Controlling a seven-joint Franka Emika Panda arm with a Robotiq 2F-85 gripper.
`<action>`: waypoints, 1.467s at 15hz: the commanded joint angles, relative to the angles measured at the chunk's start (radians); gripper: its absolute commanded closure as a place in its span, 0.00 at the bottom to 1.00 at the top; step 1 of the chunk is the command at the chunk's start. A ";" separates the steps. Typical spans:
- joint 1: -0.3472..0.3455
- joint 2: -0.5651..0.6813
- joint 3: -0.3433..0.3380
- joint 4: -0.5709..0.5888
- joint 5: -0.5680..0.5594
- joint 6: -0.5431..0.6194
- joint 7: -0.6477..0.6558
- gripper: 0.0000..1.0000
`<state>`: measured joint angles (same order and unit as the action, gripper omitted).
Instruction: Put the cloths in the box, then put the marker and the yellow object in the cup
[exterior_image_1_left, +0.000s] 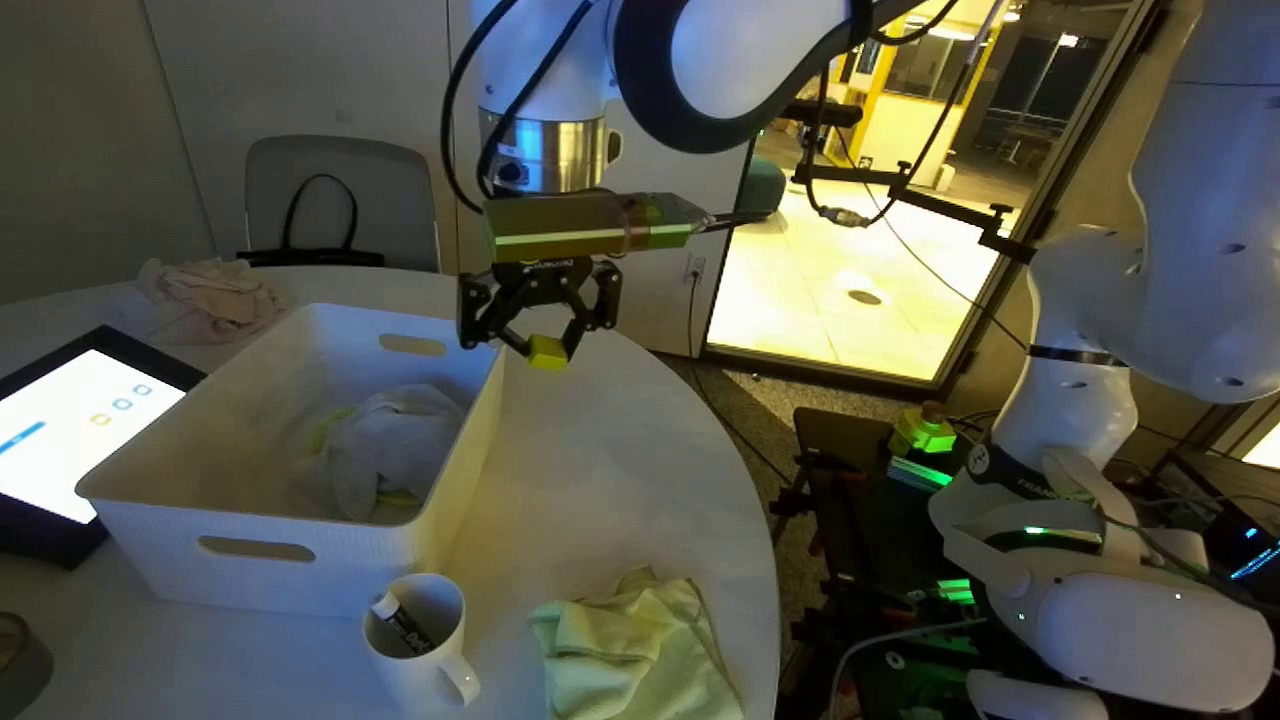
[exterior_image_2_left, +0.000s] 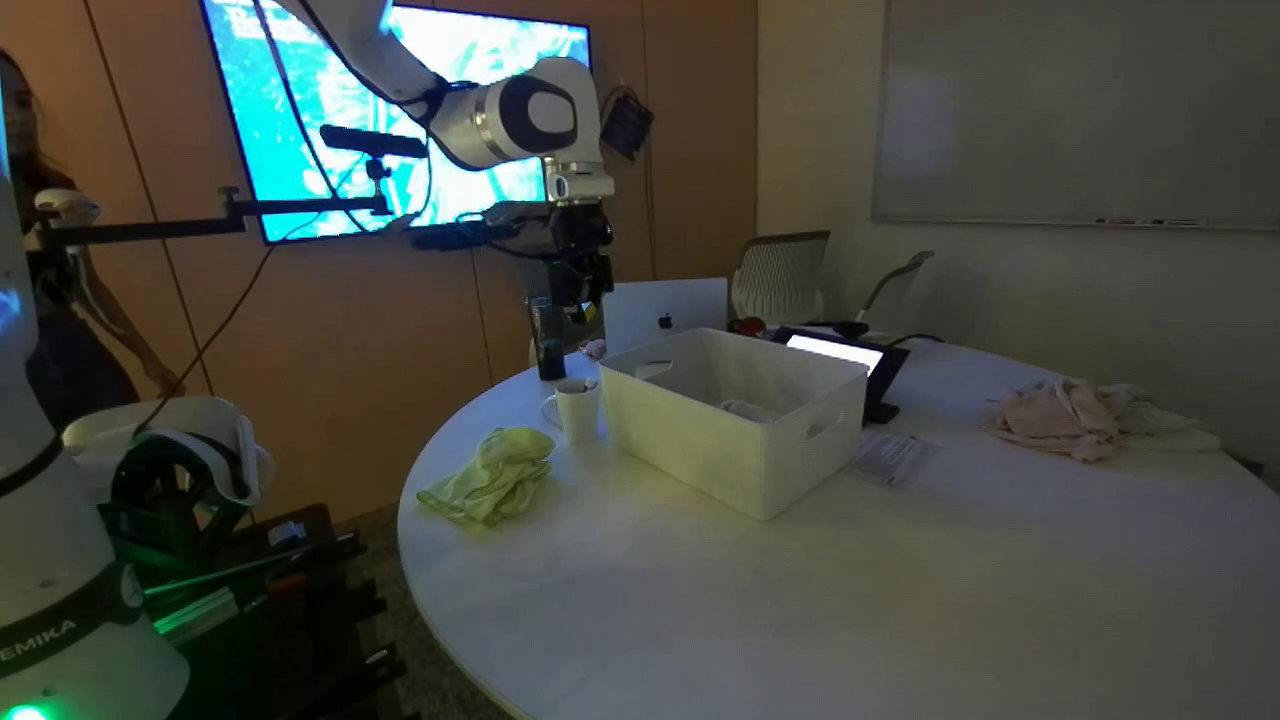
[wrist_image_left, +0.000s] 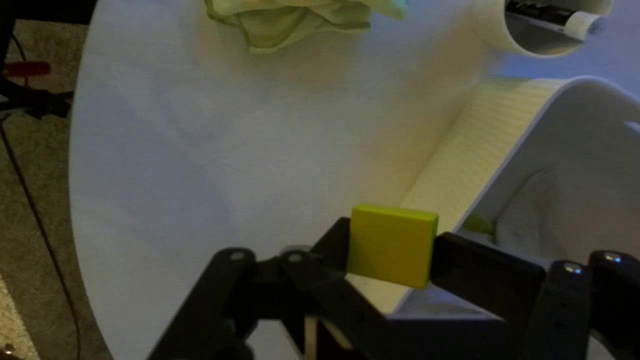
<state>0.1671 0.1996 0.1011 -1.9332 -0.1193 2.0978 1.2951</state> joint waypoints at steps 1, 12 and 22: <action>0.031 0.128 0.009 0.180 -0.019 -0.051 -0.112 0.80; 0.143 0.354 0.007 0.452 -0.017 -0.083 -0.459 0.80; 0.223 0.432 0.003 0.510 -0.010 -0.107 -0.621 0.80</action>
<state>0.3718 0.5938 0.1083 -1.4863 -0.1259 2.0231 0.7160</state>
